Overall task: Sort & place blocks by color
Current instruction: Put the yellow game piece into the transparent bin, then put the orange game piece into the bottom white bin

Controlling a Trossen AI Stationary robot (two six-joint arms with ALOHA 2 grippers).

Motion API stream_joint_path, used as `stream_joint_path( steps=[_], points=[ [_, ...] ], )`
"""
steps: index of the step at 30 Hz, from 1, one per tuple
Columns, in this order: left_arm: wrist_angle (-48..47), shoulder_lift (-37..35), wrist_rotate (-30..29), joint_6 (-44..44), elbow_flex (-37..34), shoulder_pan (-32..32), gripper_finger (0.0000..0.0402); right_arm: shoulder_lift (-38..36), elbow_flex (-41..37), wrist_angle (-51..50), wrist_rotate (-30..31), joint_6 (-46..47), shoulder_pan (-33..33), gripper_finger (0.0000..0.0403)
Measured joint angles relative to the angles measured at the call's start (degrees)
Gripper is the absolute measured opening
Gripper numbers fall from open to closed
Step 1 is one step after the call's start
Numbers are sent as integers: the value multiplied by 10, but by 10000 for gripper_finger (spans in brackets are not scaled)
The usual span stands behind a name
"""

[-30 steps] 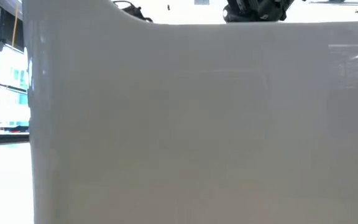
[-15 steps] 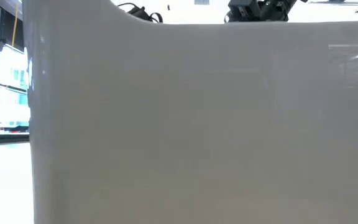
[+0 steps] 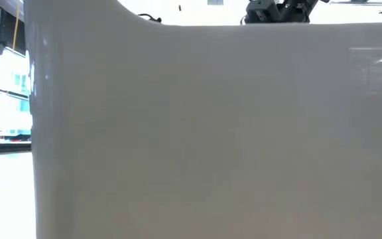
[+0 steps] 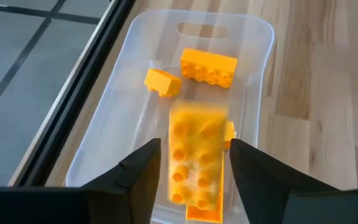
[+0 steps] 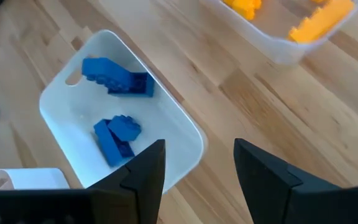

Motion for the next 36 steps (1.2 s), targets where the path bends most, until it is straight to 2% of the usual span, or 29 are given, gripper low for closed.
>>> stream_joint_path(
  steps=[8,20,28,36],
  points=[
    [-5,0,-12,-48,16,5,212,0,0,-72,20,70,0,177],
    [-180,-5,-30,-51,104,-7,213,0,0,-228,15,177,2,177],
    [-236,-32,-29,-35,124,-49,212,1,-26,-309,9,261,50,177],
    [-252,-72,-30,-19,123,-81,212,1,-59,-318,-1,370,102,177]
  ],
)
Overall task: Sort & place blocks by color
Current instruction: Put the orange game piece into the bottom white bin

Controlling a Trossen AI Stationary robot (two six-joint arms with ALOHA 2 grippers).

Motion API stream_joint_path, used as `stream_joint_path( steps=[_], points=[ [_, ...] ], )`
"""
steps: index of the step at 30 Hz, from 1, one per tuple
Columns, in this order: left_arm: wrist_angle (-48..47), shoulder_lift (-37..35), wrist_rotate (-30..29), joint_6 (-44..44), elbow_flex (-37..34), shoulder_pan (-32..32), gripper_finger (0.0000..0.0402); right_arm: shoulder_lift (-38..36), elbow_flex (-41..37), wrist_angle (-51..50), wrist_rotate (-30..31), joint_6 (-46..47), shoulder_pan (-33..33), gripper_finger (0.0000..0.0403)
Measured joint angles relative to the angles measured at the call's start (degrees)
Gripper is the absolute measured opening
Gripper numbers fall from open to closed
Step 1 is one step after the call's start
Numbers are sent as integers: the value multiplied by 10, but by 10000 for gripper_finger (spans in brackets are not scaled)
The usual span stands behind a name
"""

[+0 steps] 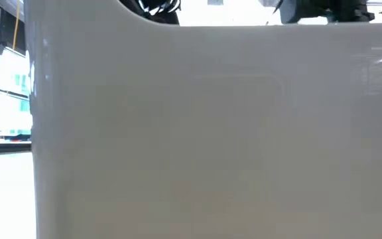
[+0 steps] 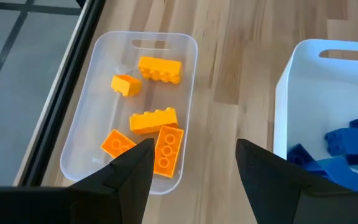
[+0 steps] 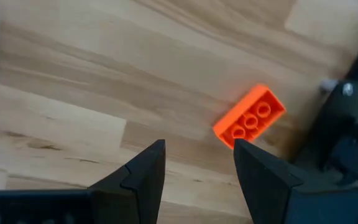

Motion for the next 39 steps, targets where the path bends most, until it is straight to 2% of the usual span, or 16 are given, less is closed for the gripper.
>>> stream_joint_path(
  steps=[11,19,23,25,34,39],
  points=[
    [-1,-12,-1,9,0,-2,211,-23,-90,13,-38,171,60,177],
    [-1,-12,0,24,0,-2,211,-96,-163,44,-8,352,109,177],
    [-1,-12,0,24,0,-2,211,-108,-162,41,51,425,124,177],
    [-1,-12,0,24,0,-2,211,-109,-164,41,60,456,125,177],
    [0,-12,1,19,0,-2,211,-101,-164,58,41,543,124,177],
    [0,-11,1,18,0,-4,211,-83,-164,59,5,563,120,177]
  ],
)
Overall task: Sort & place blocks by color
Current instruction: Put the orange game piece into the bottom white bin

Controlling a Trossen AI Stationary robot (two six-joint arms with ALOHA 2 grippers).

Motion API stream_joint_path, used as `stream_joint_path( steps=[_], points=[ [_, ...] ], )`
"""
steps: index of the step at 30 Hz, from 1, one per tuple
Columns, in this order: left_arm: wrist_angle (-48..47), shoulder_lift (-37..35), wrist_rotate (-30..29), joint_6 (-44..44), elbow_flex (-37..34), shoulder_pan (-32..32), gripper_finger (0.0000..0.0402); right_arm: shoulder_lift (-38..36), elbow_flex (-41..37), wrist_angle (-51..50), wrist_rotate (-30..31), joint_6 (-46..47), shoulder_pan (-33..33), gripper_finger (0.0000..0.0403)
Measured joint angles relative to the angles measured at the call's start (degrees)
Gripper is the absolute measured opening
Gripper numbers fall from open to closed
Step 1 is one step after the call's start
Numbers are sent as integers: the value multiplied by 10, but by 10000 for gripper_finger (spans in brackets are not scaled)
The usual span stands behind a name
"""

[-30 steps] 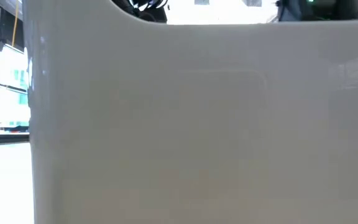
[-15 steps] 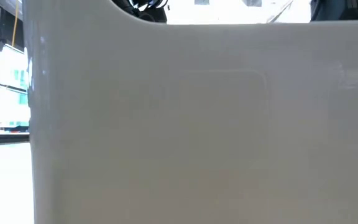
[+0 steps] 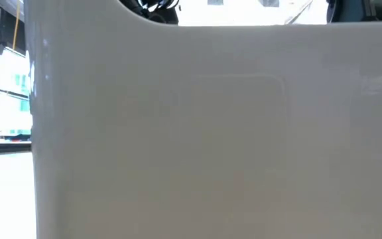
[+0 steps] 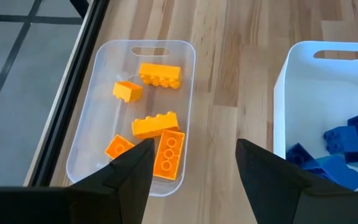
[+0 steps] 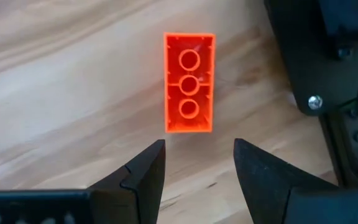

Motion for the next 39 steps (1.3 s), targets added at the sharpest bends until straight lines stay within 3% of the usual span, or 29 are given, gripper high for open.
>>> stream_joint_path(
  steps=[12,33,39],
  points=[
    [4,0,0,1,0,-8,211,52,0,2,-3,1,-35,177],
    [4,0,0,21,0,-8,211,199,0,50,-7,1,-38,176],
    [-1,0,0,21,0,-8,211,211,2,50,0,-15,-40,126]
  ],
)
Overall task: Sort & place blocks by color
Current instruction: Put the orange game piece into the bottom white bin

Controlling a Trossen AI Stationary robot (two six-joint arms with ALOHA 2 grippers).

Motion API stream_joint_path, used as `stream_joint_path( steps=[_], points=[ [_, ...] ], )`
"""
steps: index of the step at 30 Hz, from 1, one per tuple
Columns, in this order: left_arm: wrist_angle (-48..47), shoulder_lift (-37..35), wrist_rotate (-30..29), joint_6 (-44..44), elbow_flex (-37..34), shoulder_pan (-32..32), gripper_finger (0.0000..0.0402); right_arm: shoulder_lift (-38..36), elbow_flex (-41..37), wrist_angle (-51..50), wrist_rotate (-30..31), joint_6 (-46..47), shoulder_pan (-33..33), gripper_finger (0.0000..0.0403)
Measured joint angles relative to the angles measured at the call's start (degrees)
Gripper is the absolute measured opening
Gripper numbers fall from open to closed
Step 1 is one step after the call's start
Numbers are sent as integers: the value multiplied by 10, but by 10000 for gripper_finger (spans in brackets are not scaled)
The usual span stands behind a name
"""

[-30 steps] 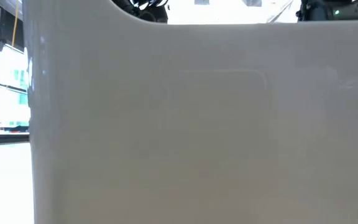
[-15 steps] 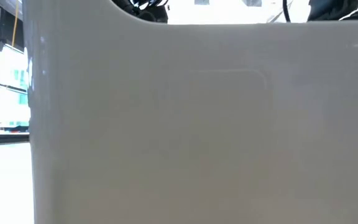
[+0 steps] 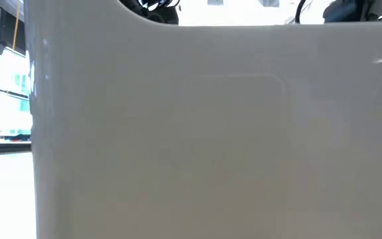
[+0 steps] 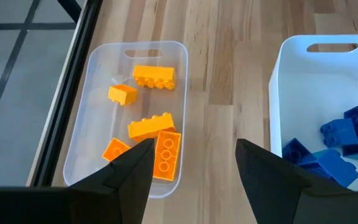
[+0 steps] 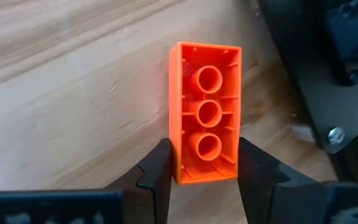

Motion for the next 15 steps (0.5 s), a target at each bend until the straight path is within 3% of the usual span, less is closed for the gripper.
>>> stream_joint_path(
  steps=[7,15],
  points=[
    [-22,0,0,-4,0,0,211,1,7,3,4,-26,0,116],
    [-65,-6,0,-19,0,-2,211,2,93,14,72,-111,21,116]
  ],
)
